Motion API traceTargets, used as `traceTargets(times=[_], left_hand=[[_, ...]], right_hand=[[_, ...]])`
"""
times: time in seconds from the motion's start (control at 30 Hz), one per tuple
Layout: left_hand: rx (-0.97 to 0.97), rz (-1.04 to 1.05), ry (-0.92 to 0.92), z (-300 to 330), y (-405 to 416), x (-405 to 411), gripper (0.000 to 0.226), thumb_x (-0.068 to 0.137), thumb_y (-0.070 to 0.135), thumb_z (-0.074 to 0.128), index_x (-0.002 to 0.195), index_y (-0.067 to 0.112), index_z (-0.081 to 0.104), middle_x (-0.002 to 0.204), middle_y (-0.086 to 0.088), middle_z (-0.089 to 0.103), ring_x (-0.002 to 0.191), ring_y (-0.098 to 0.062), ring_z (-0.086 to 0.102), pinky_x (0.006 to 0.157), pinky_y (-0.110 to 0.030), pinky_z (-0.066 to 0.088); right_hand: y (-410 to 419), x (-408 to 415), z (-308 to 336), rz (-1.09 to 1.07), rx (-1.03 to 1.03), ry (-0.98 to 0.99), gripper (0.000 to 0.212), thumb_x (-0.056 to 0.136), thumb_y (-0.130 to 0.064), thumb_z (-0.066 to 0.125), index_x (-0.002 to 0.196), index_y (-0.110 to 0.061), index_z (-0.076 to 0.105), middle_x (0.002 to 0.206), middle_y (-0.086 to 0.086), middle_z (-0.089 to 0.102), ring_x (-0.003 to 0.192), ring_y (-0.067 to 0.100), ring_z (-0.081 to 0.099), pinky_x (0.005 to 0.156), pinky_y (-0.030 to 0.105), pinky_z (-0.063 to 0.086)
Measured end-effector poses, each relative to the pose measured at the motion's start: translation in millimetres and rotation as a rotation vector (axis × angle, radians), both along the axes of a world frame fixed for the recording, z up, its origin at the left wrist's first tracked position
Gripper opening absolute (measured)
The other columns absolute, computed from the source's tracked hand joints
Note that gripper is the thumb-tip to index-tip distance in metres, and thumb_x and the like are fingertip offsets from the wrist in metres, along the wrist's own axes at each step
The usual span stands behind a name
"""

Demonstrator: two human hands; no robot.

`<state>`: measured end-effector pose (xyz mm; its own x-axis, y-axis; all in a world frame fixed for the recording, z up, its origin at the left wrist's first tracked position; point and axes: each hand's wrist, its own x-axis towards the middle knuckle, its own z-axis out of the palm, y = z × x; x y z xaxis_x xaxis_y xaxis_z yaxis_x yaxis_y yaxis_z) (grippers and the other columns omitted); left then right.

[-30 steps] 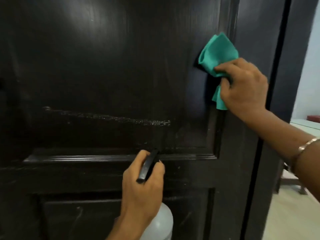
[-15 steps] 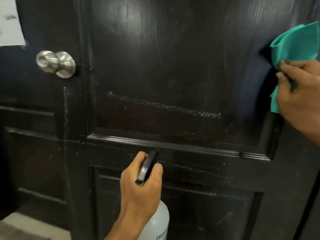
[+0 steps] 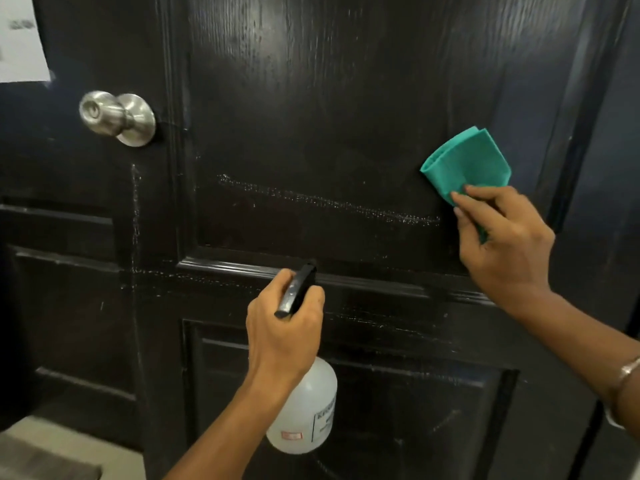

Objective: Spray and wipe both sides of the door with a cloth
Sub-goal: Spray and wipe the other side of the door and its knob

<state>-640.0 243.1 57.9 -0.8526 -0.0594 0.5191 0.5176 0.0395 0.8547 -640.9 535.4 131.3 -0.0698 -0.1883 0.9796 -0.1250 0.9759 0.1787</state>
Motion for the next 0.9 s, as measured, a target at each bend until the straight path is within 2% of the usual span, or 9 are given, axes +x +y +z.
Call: traceTargets(times=[0.1, 0.23, 0.33, 0.43, 0.53, 0.6, 0.7, 0.8, 0.9], left_hand=[[-0.008, -0.008, -0.011, 0.8, 2.0, -8.0, 0.019, 0.093, 0.014, 0.061, 0.082, -0.001, 0.061, 0.076, -0.027, 0.062, 0.054, -0.028, 0.051, 0.05, -0.05, 0.049], [-0.02, 0.044, 0.016, 0.7, -6.8, -17.6, 0.019, 0.094, 0.017, 0.062, 0.08, 0.003, 0.062, 0.072, -0.023, 0.062, 0.052, -0.033, 0.054, 0.05, -0.052, 0.051], [0.002, 0.105, 0.006, -1.7, -26.1, -22.9, 0.02, 0.092, 0.016, 0.061, 0.078, 0.001, 0.062, 0.074, -0.026, 0.064, 0.052, -0.029, 0.052, 0.049, -0.048, 0.049], [-0.023, 0.164, 0.031, -4.6, -53.7, -25.1, 0.019, 0.094, 0.014, 0.061, 0.077, 0.006, 0.063, 0.069, -0.019, 0.062, 0.052, -0.03, 0.055, 0.049, -0.049, 0.051], [-0.014, 0.221, 0.034, -7.4, -80.3, -27.3, 0.02, 0.095, 0.012, 0.059, 0.075, 0.011, 0.063, 0.068, -0.014, 0.061, 0.05, -0.023, 0.055, 0.051, -0.042, 0.052], [-0.004, 0.256, 0.056, -12.8, -97.2, -28.8, 0.018, 0.095, 0.012, 0.059, 0.078, 0.011, 0.064, 0.068, -0.013, 0.062, 0.056, -0.035, 0.059, 0.051, -0.049, 0.054], [0.032, 0.277, 0.062, -26.3, -118.9, -26.2, 0.017, 0.096, 0.012, 0.06, 0.079, 0.012, 0.061, 0.069, -0.018, 0.061, 0.066, -0.047, 0.059, 0.052, -0.057, 0.052], [0.069, 0.271, 0.059, -42.8, -138.7, -19.6, 0.017, 0.098, 0.012, 0.059, 0.081, 0.012, 0.06, 0.068, -0.02, 0.058, 0.061, -0.047, 0.055, 0.049, -0.051, 0.049], [0.072, 0.279, 0.046, -59.1, -155.7, -18.3, 0.02, 0.099, 0.01, 0.058, 0.079, 0.013, 0.058, 0.066, -0.019, 0.056, 0.053, -0.032, 0.05, 0.048, -0.051, 0.046]], right_hand=[[-2.2, 3.3, -0.2, 0.031, -0.011, -0.018, 0.027, 0.105, -0.022, 0.06, 0.125, -0.009, 0.073, 0.122, 0.01, 0.069, 0.104, 0.028, 0.066, 0.089, 0.041, 0.055], [-5.2, 8.8, -3.3, 0.023, -0.074, -0.088, 0.039, 0.106, -0.022, 0.048, 0.141, -0.007, 0.058, 0.126, 0.013, 0.066, 0.105, 0.028, 0.063, 0.089, 0.04, 0.053], [-15.4, 5.5, -7.9, 0.028, -0.124, -0.071, 0.043, 0.102, -0.021, 0.052, 0.143, -0.005, 0.055, 0.128, 0.015, 0.064, 0.11, 0.028, 0.061, 0.094, 0.029, 0.046], [-36.7, -3.5, -14.6, 0.091, -0.152, -0.086, 0.046, 0.099, -0.019, 0.054, 0.142, -0.002, 0.056, 0.132, 0.017, 0.06, 0.114, 0.026, 0.059, 0.094, 0.018, 0.039], [-67.9, -21.1, -24.7, 0.145, -0.07, -0.119, 0.043, 0.102, -0.017, 0.053, 0.141, 0.001, 0.057, 0.134, 0.018, 0.059, 0.114, 0.026, 0.06, 0.097, 0.027, 0.047], [-91.0, -39.1, -26.8, 0.15, 0.054, -0.148, 0.04, 0.103, -0.012, 0.057, 0.14, 0.002, 0.058, 0.133, 0.019, 0.06, 0.114, 0.032, 0.06, 0.1, 0.035, 0.048], [-118.5, -64.6, -12.2, 0.104, 0.13, -0.168, 0.049, 0.094, 0.001, 0.062, 0.143, 0.001, 0.055, 0.133, 0.023, 0.055, 0.111, 0.041, 0.055, 0.098, 0.036, 0.04], [-147.7, -81.3, -1.3, 0.065, -0.1, -0.078, 0.064, 0.088, 0.001, 0.054, 0.151, -0.005, 0.042, 0.145, 0.027, 0.042, 0.128, 0.046, 0.043, 0.106, 0.04, 0.029], [-180.1, -95.4, -3.0, 0.076, -0.271, -0.004, 0.057, 0.091, -0.004, 0.049, 0.147, -0.011, 0.047, 0.147, 0.024, 0.041, 0.129, 0.041, 0.043, 0.107, 0.034, 0.026]])
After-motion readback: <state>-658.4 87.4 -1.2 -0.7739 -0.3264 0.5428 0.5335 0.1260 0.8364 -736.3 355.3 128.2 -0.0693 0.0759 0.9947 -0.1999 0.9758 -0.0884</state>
